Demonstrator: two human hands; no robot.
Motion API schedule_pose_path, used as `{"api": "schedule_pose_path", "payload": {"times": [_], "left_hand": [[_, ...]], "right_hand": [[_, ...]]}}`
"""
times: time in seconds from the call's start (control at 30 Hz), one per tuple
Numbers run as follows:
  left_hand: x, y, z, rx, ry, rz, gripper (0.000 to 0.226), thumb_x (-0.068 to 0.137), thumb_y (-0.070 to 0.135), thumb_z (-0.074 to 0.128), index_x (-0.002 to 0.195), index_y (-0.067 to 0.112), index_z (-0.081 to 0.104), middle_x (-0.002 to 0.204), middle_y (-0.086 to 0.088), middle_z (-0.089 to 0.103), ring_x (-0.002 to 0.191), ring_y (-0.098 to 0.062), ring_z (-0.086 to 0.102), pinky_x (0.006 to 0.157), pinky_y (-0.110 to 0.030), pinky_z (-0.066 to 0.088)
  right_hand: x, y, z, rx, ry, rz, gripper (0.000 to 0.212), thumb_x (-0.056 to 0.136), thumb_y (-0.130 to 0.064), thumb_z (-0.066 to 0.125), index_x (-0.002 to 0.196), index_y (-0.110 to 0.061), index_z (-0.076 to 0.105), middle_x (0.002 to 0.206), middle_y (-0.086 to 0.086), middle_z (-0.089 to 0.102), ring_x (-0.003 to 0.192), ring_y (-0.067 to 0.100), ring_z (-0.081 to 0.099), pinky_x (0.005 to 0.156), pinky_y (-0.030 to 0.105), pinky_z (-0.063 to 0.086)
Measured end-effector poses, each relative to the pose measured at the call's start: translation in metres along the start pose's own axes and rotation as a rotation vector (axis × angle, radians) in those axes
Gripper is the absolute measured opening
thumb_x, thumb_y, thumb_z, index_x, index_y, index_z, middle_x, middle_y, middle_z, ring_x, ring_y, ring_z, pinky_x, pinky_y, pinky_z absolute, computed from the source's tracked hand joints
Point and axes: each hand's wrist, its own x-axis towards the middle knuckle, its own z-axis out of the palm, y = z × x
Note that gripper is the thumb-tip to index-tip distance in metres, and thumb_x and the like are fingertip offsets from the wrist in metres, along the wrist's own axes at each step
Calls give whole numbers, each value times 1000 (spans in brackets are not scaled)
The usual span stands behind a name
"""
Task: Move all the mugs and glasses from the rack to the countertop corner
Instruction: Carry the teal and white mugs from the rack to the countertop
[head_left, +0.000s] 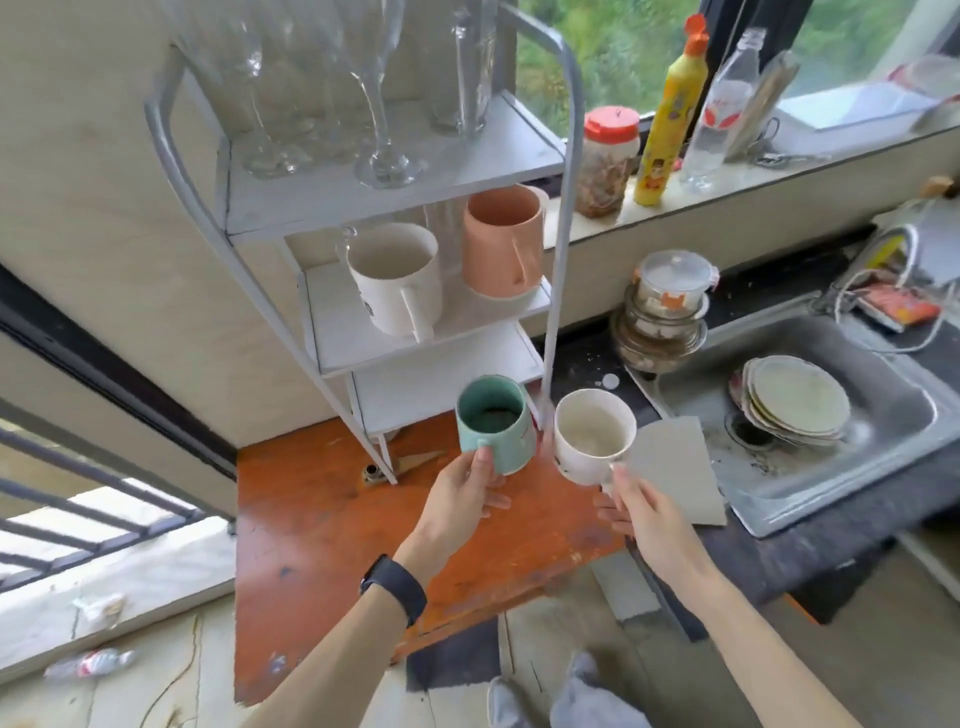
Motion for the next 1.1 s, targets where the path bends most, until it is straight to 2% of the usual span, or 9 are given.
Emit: {"api": "schedule_pose_path", "payload": {"times": [0.1,0.2,0.33,0.47,0.63,0.73,0.8,0.9,1.1], "left_hand": [[-8,10,44,63,-134,27,37,103,50,34,105,23,59,104,2,68,79,-12,73,80,-33,60],[-10,29,104,56,-291,46,36,106,39,36,106,11,59,100,-5,66,66,-8,69,63,-20,56],[-18,63,203,118,-538,86,28,107,35,36,94,21,56,94,-4,61,59,-11,64,66,-30,46],[-51,100,305,160,-767,179,27,107,35,35,103,19,57,91,-3,62,61,-10,65,62,-25,44],[-115,138,431,236,-940,263,30,104,46,39,101,25,60,97,-9,67,78,-22,71,76,-35,53],[-159,155,510,253,-986,308,34,103,48,41,98,21,62,96,-13,68,79,-29,70,75,-37,51],[-187,164,561,216,-1022,304,37,103,46,44,96,14,61,89,-11,62,74,-27,62,72,-36,45],[-227,175,631,215,-1084,327,36,102,48,46,87,18,60,87,-8,61,70,-19,60,69,-32,44],[-287,196,758,266,-1133,398,40,102,47,47,100,11,66,87,-8,67,70,-19,69,78,-42,59]], "right_hand": [[-23,28,-40,60,155,62,38,101,-46,47,79,-25,68,82,-6,77,92,19,73,89,40,57],[-49,50,-84,122,305,130,41,102,-45,46,85,-15,69,94,6,77,93,23,73,89,43,57],[-95,77,-152,212,560,178,57,103,-45,45,82,6,60,96,15,76,93,28,73,85,42,56],[-156,98,-226,293,792,193,44,103,-44,44,70,-17,57,95,12,76,94,28,72,82,39,55],[-236,136,-326,341,1008,200,49,100,-56,42,72,-19,58,92,7,76,92,22,73,86,43,57],[-281,163,-392,361,1109,185,49,99,-57,43,75,-19,62,87,8,75,87,25,74,87,48,58],[-308,178,-435,370,1161,173,49,98,-57,44,75,-18,63,86,8,75,85,25,74,87,49,58],[-347,199,-493,374,1234,174,47,98,-57,45,79,-20,66,84,6,76,83,23,76,88,50,59],[-395,240,-591,352,1342,197,63,85,-76,40,79,-21,70,75,-2,77,77,18,76,87,53,58]]}}
